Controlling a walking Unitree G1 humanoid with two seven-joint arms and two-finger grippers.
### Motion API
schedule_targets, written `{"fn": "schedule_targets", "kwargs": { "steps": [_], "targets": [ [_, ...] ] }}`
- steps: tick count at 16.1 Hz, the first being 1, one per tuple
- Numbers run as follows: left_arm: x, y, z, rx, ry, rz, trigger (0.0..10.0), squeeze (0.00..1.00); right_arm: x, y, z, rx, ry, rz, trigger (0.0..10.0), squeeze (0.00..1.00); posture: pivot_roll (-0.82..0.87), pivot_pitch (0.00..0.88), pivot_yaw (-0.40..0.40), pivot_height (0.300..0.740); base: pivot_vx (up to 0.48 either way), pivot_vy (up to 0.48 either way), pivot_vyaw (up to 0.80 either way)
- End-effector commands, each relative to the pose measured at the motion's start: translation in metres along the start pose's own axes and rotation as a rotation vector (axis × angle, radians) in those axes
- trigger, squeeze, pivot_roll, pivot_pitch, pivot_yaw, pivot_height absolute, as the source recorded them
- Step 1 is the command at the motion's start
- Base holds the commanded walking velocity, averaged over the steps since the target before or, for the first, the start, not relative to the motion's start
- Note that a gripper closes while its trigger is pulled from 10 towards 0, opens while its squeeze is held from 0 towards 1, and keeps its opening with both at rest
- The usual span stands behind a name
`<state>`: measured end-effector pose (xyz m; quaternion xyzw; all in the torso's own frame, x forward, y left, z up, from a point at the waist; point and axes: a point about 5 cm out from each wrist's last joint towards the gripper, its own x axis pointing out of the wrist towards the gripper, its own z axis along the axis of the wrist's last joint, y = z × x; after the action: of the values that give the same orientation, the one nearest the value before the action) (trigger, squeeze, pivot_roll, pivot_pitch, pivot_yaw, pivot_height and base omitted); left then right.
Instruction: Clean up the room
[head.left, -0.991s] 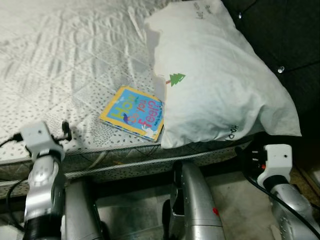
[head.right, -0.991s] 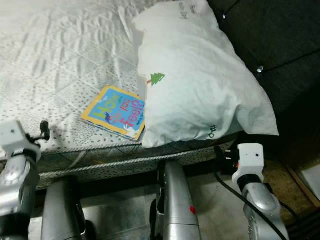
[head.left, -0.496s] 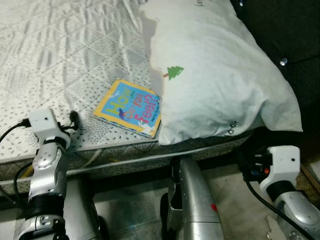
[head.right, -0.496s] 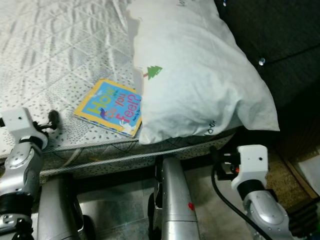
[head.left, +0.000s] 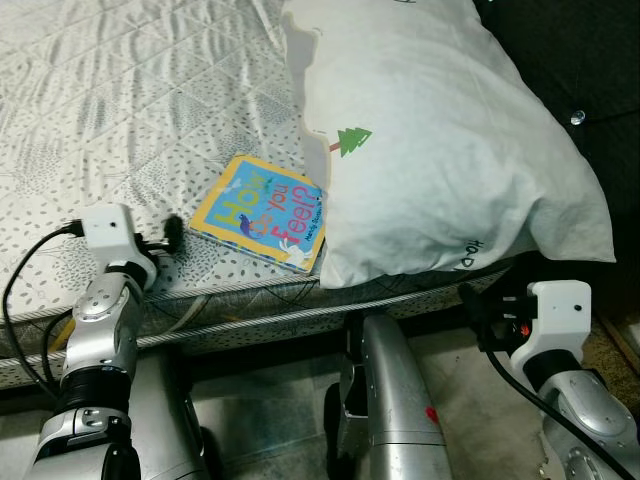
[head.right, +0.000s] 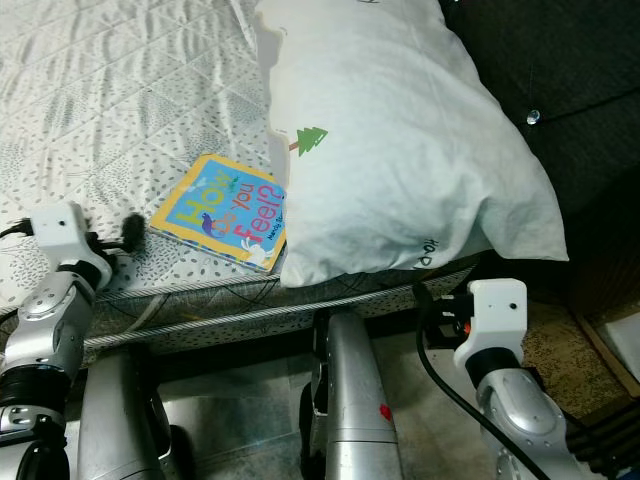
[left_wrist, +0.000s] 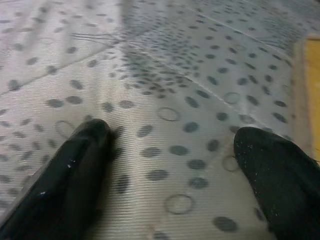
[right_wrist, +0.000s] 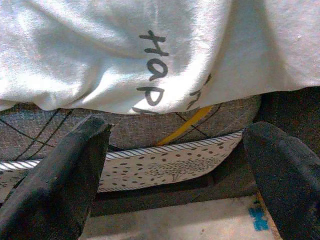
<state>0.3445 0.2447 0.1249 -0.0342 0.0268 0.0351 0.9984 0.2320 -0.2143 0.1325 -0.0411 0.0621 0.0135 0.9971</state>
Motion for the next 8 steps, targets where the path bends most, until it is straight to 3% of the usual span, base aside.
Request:
{"fn": "schedule_targets", "kwargs": {
  "steps": [1,3,8],
  "targets": [
    [-0.003,-0.016,-0.025,0.005,0.115,-0.084,10.0,0.0,-0.001,-0.001,-0.004,0.003,0.023,-0.012,10.0,0.0,-0.21,0.262,-0.106,0.461,0.0,0.0,0.0],
    [-0.006,-0.028,-0.03,0.004,0.133,-0.146,10.0,0.0,0.002,-0.001,-0.005,0.005,0.021,-0.015,10.0,0.0,-0.2,0.252,-0.1,0.461,0.0,0.0,0.0],
    [-0.014,-0.04,-0.039,0.001,0.179,-0.208,10.0,0.0,0.011,0.003,-0.004,0.017,0.005,-0.015,10.0,0.0,-0.18,0.227,-0.095,0.461,0.0,0.0,0.0]
  ]
}}
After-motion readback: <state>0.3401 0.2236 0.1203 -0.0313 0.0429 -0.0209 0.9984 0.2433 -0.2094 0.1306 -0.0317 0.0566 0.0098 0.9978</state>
